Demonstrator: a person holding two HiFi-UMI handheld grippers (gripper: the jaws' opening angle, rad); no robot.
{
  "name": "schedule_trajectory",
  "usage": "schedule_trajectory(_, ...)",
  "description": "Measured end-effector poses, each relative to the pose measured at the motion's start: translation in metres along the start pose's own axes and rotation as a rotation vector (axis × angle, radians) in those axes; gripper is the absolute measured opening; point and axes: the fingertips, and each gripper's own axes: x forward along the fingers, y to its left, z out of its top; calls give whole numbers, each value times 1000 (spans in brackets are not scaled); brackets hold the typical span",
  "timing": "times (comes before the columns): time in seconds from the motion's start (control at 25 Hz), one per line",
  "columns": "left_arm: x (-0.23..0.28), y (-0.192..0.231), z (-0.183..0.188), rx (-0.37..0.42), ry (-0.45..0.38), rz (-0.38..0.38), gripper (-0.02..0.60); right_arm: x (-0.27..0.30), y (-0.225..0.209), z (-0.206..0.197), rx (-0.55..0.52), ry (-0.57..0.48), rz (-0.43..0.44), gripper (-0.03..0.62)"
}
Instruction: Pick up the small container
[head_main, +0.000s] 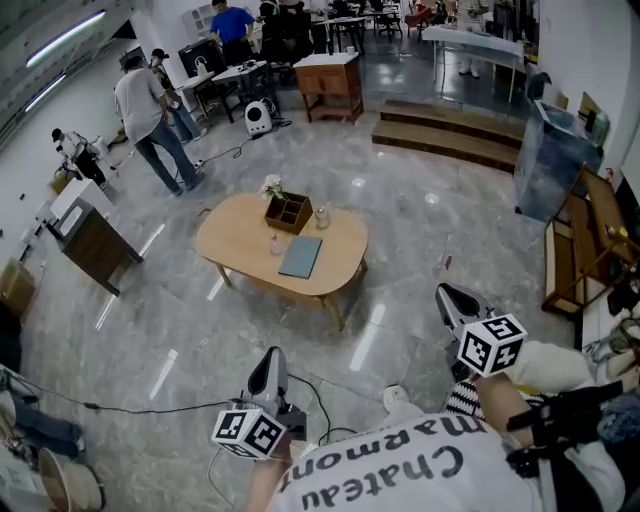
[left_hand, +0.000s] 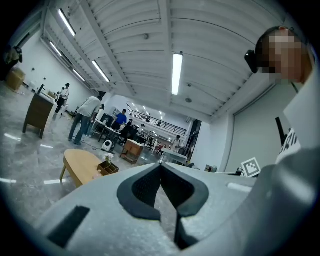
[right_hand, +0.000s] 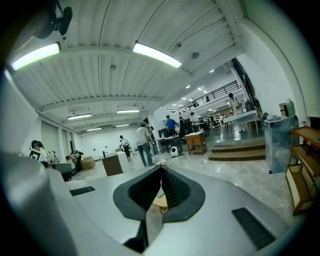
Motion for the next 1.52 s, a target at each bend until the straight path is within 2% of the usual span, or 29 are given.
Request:
schedule_trajectory(0.16,51,9,16,20,-38,20,14,46,-30,32,-40,-4,29,14)
schedule_trajectory(0.44,139,16,21,-14,-86,46,14,112,-86,62,-83,11,48,14)
schedule_trajectory(0.68,192,16,22,4,-93,48,14,143,-130,73,-37,3,24,14)
schedule_trajectory(0.92,215,26,8,-5,-63,60,14,168,-145,60,11,41,43,14)
schedule_trajectory(1.52,247,44,4,-23,-34,66,14,209,-154,33,52,131,52,14)
